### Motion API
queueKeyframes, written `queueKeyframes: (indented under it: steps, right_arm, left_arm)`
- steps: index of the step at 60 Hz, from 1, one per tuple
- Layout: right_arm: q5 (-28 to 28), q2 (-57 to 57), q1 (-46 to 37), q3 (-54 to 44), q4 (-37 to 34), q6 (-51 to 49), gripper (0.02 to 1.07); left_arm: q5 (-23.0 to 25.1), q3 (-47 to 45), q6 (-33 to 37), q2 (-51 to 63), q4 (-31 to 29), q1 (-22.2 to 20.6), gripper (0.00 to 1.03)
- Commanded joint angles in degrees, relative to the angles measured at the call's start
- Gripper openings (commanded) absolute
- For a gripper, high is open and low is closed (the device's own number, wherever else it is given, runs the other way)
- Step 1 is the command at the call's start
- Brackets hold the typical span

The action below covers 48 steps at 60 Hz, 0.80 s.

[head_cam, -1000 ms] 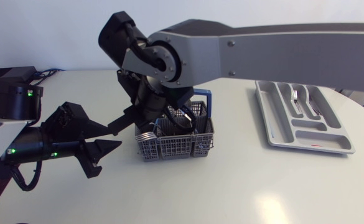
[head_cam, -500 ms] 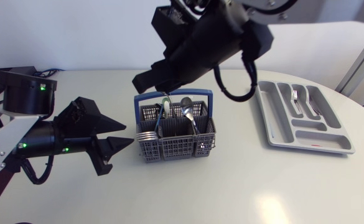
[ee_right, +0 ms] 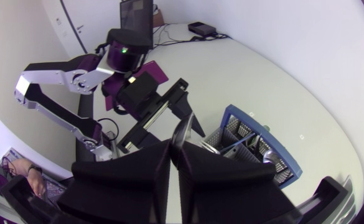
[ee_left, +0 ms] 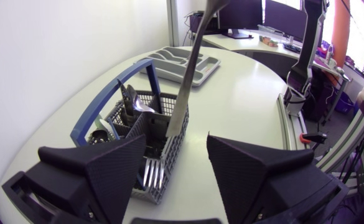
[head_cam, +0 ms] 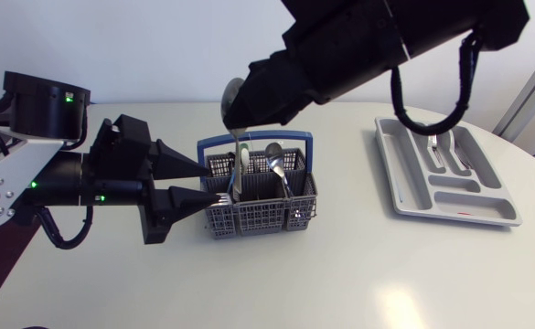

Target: Sort the cutlery from the basket into the organizer compartments.

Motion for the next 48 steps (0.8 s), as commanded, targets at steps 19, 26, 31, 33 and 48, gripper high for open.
queueKeyframes:
  steps: [19,26,31,33,48]
  right_arm:
    - [-13.2,-3.2,-1.9,-2.3,-3.0,-4.9,0.09]
    - [-15.6,-3.6,-2.7,-2.3,-3.1,-4.9,0.09]
    - [-16.5,-3.9,-2.7,-2.4,-3.0,-4.9,0.09]
    - [-17.4,-4.0,-2.7,-2.2,-3.0,-4.9,0.09]
    - [-21.2,-4.4,-3.2,-2.1,-3.3,-4.8,0.09]
  left_arm:
    - [15.4,4.9,5.2,3.3,-10.5,4.2,0.69]
    - [18.3,6.0,9.3,4.5,-15.7,3.6,0.66]
    - [20.6,6.8,11.0,4.4,-18.3,3.5,0.63]
    - [22.1,7.4,12.4,4.3,-20.3,3.6,0.60]
    - [24.0,8.2,16.8,4.2,-25.6,1.4,0.46]
